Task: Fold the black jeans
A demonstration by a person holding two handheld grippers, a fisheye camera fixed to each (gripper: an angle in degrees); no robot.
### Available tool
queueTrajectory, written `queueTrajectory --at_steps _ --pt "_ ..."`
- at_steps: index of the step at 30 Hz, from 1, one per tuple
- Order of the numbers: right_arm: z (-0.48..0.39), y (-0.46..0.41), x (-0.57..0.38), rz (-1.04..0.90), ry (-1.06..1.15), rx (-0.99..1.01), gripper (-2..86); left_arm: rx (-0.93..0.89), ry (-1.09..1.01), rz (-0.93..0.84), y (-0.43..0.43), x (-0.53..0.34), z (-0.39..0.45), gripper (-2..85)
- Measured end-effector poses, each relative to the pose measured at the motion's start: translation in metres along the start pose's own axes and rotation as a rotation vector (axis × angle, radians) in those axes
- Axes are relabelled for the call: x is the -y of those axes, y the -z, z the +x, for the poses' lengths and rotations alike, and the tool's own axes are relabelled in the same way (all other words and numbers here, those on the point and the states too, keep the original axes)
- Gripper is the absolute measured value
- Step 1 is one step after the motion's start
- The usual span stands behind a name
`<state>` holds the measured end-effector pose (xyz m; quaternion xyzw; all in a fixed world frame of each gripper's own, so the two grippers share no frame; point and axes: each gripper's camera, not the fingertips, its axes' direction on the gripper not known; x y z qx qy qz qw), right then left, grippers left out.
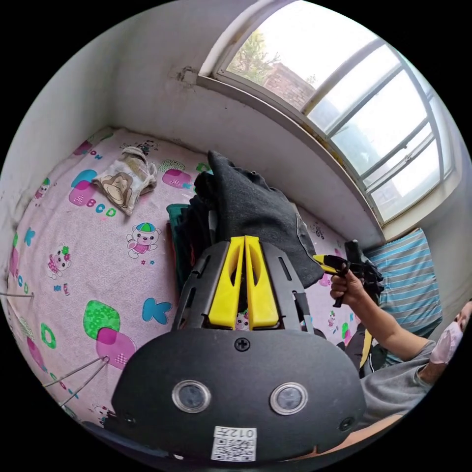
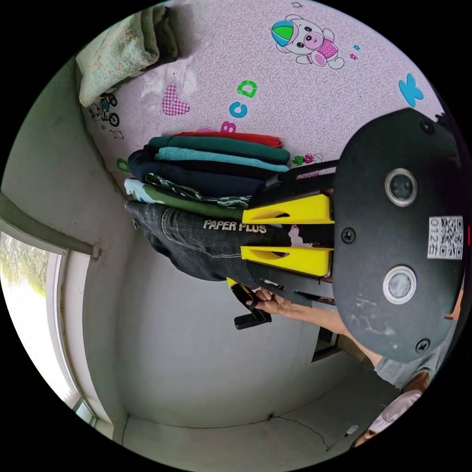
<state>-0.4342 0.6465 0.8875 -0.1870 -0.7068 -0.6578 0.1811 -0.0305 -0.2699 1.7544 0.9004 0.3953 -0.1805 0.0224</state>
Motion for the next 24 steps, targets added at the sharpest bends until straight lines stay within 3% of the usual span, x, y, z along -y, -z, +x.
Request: queueTrajectory --at_steps 7,12,17,24 --pt "0.007 -0.006 -0.019 0.039 0.001 -0.038 7.1 0.031 0.007 -0.045 -0.001 -0.006 0.017 -0.2" --pt "0.024 0.004 -0.015 0.022 -0.012 0.040 7.5 -0.007 0.007 -0.016 0.000 -0.020 0.024 -0.2" --pt "0.046 0.028 0.020 0.132 -0.073 0.019 8.4 0.002 -0.012 -0.015 -0.002 -0.028 0.033 -0.2" --pt "0.057 0.001 0.070 0.064 -0.104 -0.008 11.2 0.010 -0.047 -0.026 -0.008 -0.036 0.046 -0.2"
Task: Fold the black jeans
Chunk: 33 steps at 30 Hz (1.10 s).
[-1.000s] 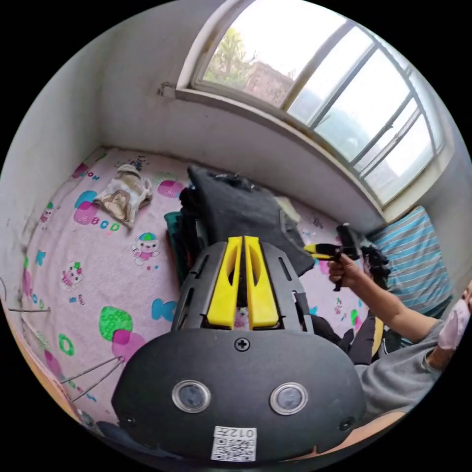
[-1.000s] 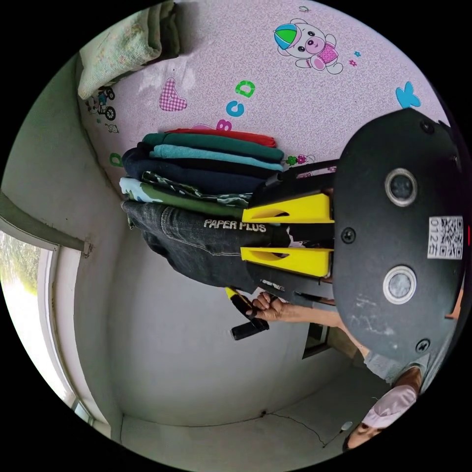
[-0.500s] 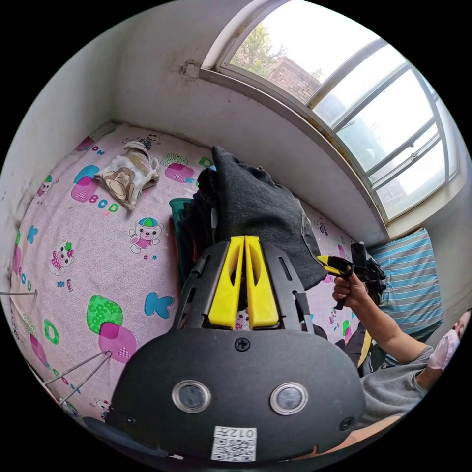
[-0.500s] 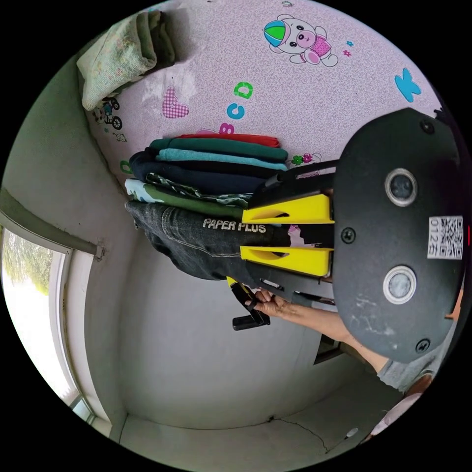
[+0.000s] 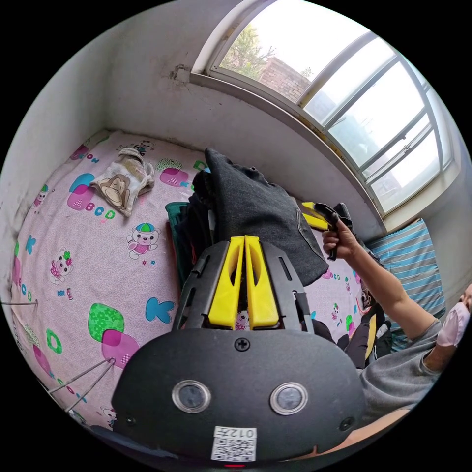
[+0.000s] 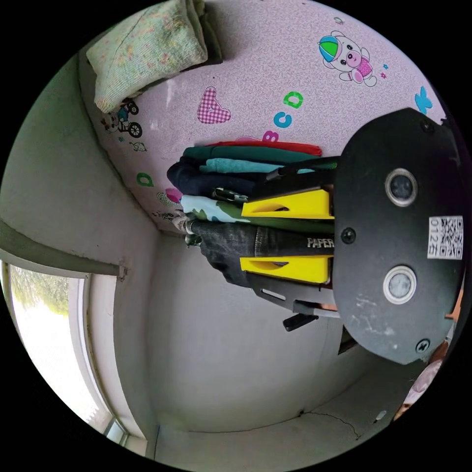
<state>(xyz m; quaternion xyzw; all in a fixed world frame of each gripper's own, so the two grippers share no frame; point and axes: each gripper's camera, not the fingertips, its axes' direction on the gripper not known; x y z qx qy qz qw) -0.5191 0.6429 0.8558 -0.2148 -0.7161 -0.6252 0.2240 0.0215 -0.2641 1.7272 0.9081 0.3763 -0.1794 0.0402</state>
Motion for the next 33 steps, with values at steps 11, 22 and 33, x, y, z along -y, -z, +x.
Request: queueTrajectory --at_steps 11,22,33 --pt "-0.009 -0.004 -0.005 -0.041 0.064 -0.025 8.6 0.027 -0.028 0.022 -0.014 -0.018 0.021 -0.2" --pt "-0.057 0.014 -0.041 0.076 0.304 -0.017 3.8 0.155 -0.073 0.025 -0.034 -0.033 0.059 -0.2" --pt "-0.004 0.021 -0.052 0.144 0.081 -0.043 4.8 0.307 -0.218 -0.032 -0.071 -0.029 0.109 -0.1"
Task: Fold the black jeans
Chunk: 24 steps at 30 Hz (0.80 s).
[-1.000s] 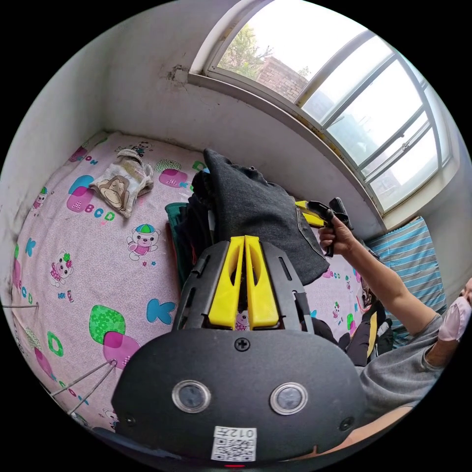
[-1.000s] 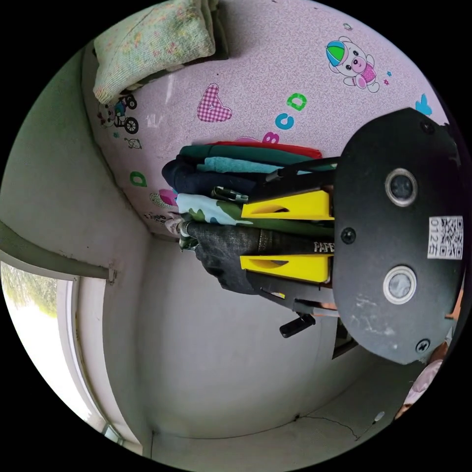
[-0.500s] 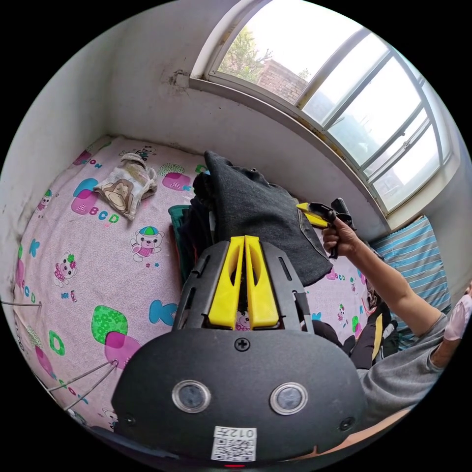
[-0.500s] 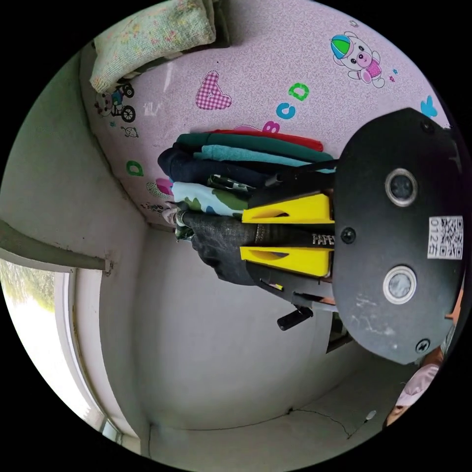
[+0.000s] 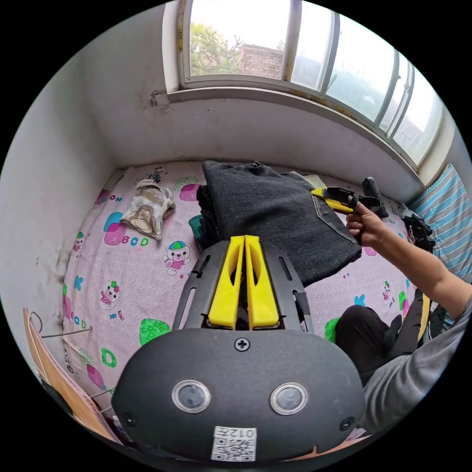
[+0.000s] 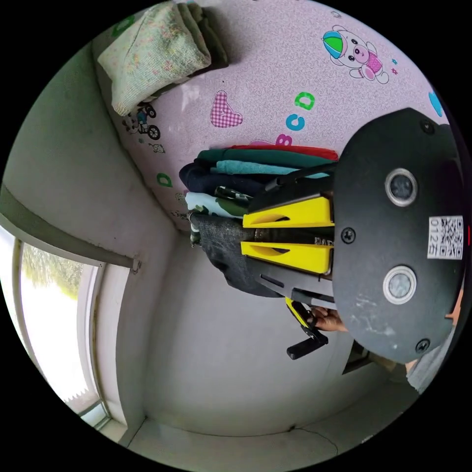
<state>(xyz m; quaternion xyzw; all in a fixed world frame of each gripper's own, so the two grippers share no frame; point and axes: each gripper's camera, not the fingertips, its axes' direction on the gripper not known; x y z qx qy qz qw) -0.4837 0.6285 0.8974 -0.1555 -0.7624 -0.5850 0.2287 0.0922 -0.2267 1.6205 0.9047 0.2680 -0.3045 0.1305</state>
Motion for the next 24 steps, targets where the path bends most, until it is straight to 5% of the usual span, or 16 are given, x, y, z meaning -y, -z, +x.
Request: queueTrajectory --at_steps 6,20,24 --pt "-0.007 0.038 0.001 0.036 0.005 0.001 4.7 -0.051 0.058 0.020 -0.011 -0.007 0.002 -0.1" --pt "-0.020 0.061 -0.072 -0.254 -0.065 0.154 11.2 0.076 -0.022 0.146 0.007 -0.010 0.065 0.1" --pt "-0.029 0.044 -0.062 -0.293 -0.062 0.149 10.3 0.156 -0.084 -0.026 -0.028 0.001 0.080 0.1"
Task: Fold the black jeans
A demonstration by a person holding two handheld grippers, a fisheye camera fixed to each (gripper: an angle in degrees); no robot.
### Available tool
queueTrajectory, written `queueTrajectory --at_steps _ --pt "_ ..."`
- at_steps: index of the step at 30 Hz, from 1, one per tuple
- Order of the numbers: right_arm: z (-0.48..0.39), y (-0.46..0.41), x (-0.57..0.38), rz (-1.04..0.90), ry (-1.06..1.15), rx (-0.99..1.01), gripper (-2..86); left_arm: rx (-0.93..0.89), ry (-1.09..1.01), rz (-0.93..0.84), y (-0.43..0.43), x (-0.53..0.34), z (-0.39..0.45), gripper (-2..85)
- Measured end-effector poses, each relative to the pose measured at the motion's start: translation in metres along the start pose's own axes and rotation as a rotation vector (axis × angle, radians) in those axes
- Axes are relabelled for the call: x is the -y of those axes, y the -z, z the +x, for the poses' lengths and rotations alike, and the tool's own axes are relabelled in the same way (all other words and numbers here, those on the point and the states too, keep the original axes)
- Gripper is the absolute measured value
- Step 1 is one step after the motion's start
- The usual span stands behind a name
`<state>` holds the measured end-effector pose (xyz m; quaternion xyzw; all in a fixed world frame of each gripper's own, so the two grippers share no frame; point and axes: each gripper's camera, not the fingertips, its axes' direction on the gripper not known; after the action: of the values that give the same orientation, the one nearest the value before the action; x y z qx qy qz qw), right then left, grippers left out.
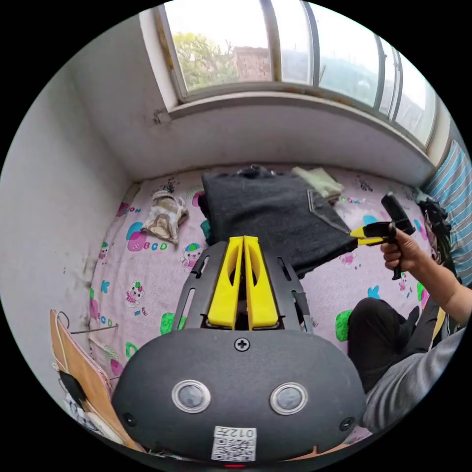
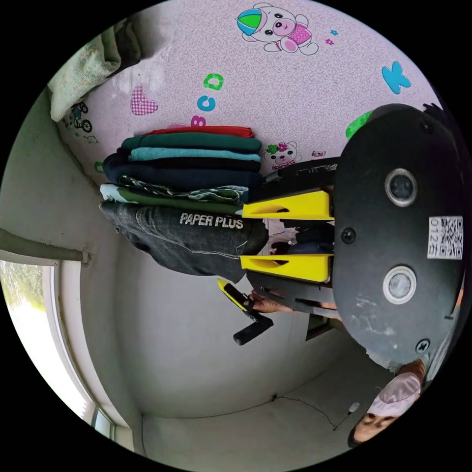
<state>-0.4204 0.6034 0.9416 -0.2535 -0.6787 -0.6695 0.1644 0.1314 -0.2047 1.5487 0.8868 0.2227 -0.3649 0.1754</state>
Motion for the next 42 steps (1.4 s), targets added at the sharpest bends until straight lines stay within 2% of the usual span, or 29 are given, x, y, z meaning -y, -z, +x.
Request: queueTrajectory --at_steps 1,5,12,20,23,25,27,30,34,36,37,38,42 --pt "-0.003 -0.005 0.004 -0.010 0.022 -0.005 9.5 0.020 -0.015 -0.060 -0.018 0.001 0.002 0.2" --pt "-0.019 -0.023 0.014 -0.032 0.065 -0.090 7.9 -0.007 0.057 -0.021 -0.040 -0.012 -0.010 0.2" --pt "-0.036 -0.028 0.025 -0.058 0.061 -0.031 8.4 -0.034 0.103 -0.044 -0.064 -0.018 -0.017 0.0" --pt "-0.063 0.022 0.020 0.068 0.027 -0.008 9.0 0.038 0.102 -0.096 -0.082 -0.002 0.003 -0.1" --pt "-0.080 0.038 0.025 0.108 0.053 -0.049 9.4 0.057 0.133 -0.003 -0.069 -0.003 0.009 0.0" --pt "-0.094 0.044 0.033 0.138 0.080 -0.080 10.2 0.044 0.122 0.151 -0.049 0.000 0.017 0.1" --pt "-0.111 0.047 0.046 0.169 0.098 -0.096 11.7 0.035 0.092 0.179 -0.051 0.013 0.024 0.2" --pt "-0.141 0.039 0.075 0.189 0.108 -0.089 13.6 -0.028 0.033 0.148 -0.081 0.042 0.032 0.2" --pt "-0.179 0.027 0.111 0.240 0.094 -0.307 15.0 -0.066 0.009 0.051 -0.149 0.068 0.038 0.1" --pt "-0.186 0.016 0.127 0.208 0.078 -0.299 14.6 -0.013 -0.008 -0.048 -0.183 0.069 0.040 0.0" --pt "-0.188 0.001 0.140 0.126 0.073 -0.258 13.5 0.029 -0.046 -0.113 -0.206 0.065 0.041 0.0" --pt "-0.191 -0.015 0.149 0.062 0.066 -0.203 12.2 0.034 -0.057 -0.096 -0.212 0.060 0.039 0.0" --pt "-0.227 -0.045 0.169 0.047 0.083 -0.168 10.7 0.092 -0.049 -0.061 -0.247 0.027 0.010 0.2"
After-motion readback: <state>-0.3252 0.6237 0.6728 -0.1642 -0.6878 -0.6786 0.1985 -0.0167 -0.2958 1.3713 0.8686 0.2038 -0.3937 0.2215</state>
